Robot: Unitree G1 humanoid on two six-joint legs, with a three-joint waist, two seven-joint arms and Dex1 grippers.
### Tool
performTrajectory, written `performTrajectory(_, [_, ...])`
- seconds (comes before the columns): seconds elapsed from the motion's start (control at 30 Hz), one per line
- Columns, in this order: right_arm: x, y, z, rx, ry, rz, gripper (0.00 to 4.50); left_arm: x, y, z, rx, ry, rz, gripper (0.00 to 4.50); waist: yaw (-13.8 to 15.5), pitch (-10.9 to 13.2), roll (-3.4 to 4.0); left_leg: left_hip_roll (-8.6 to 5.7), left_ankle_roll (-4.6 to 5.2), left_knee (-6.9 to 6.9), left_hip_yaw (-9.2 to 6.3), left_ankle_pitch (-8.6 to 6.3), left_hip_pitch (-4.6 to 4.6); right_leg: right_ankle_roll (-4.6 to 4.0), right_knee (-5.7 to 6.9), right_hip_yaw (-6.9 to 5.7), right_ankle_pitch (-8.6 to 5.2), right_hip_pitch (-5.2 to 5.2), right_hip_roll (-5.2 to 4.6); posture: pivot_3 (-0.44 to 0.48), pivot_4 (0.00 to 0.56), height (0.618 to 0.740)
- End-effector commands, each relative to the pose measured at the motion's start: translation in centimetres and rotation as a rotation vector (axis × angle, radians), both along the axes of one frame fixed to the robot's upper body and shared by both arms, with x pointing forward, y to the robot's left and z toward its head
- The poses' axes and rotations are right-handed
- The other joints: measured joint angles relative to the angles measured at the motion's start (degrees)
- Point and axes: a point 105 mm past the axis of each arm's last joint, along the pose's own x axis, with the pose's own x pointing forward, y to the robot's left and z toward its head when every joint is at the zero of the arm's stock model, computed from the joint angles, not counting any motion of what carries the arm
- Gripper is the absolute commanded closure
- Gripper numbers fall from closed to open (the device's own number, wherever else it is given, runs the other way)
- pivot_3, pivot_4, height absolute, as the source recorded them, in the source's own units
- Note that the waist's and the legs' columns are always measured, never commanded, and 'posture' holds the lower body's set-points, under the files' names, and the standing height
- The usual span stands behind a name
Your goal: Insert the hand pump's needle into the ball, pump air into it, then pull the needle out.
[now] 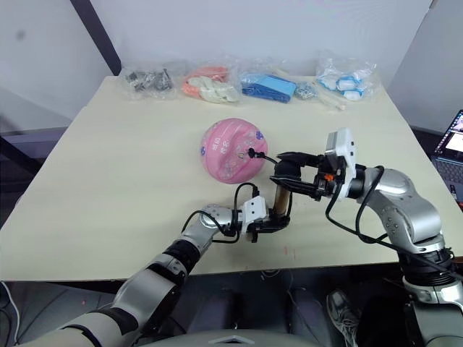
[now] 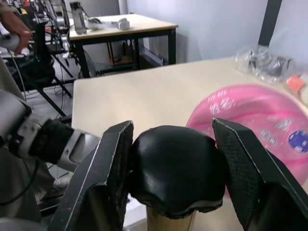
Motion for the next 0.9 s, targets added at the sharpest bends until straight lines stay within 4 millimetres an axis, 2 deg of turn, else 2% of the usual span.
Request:
performTrajectory(0.03, [-0.2,0.4,-5.3,-0.114,0.142,-0.018,2.41,-2.1,2.6,-4.5,0.160,0.138,0.016,3.38,0.0,0.0,-0.01,0.00,0.00,0.00,-0.02,0.00,-0.01,0.00,0.00,-0.04,0.00,0.02,-0.02,0.000,0.150,0.740])
performTrajectory(0.17, [-0.3,0.4,-5.3,-0.105,0.132,-0.022,2.41,-2.0,2.5,-4.5,0.159,0.137,0.018,3.38,-0.1,-0.1,0.03,0.00,0.00,-0.01,-0.09,0.00,-0.02,-0.04,0.00,-0.24,-0.02,0.13,-0.06,0.000,0.150,0.740])
performTrajectory(0.2, [-0.2,0.3,-4.5,-0.088,0.113,-0.018,2.41,-2.1,2.6,-4.5,0.159,0.138,0.018,3.38,-0.1,-0.1,0.03,0.00,0.00,-0.02,-0.15,-0.01,-0.01,-0.05,0.00,-0.28,-0.03,0.16,-0.08,0.000,0.150,0.740])
performTrajectory(0.33, [-0.1,-0.2,0.7,0.027,0.026,0.007,2.41,-2.1,2.6,-4.6,0.160,0.140,0.019,3.38,-0.1,0.0,0.14,-0.06,0.00,-0.03,-0.59,-0.01,-0.08,-0.10,0.00,-0.60,-0.09,0.25,-0.18,0.000,0.150,0.740])
performTrajectory(0.43, [0.1,-1.3,4.9,0.044,-0.052,0.019,2.41,-2.1,2.6,-4.6,0.160,0.142,0.019,3.38,-0.1,0.4,0.56,-0.16,0.00,0.00,-0.89,-0.01,-0.23,-0.14,0.00,-0.88,-0.11,0.26,-0.32,0.000,0.150,0.740])
performTrajectory(0.57, [-0.1,-2.1,8.9,0.066,-0.111,0.041,2.41,-2.2,2.6,-4.7,0.161,0.143,0.019,3.38,0.0,0.7,0.80,-0.67,0.00,0.01,-1.41,0.00,-0.39,-0.01,0.00,-1.26,-0.25,0.37,-0.52,0.000,0.150,0.740])
performTrajectory(0.77, [-0.4,-2.7,12.6,0.084,-0.191,0.063,2.41,-2.2,2.7,-4.7,0.160,0.143,0.020,3.38,-0.1,0.8,0.79,-0.87,0.01,0.01,-1.60,0.00,-0.41,0.14,0.00,-1.43,-0.33,0.47,-0.76,0.000,0.150,0.740])
performTrajectory(0.9, [-0.2,-2.8,13.6,0.111,-0.203,0.064,2.41,-2.2,2.8,-4.7,0.161,0.143,0.022,3.38,-0.2,1.0,0.74,-0.90,0.01,0.04,-1.54,0.00,-0.39,0.33,0.00,-1.42,-0.39,0.55,-0.85,0.000,0.150,0.740])
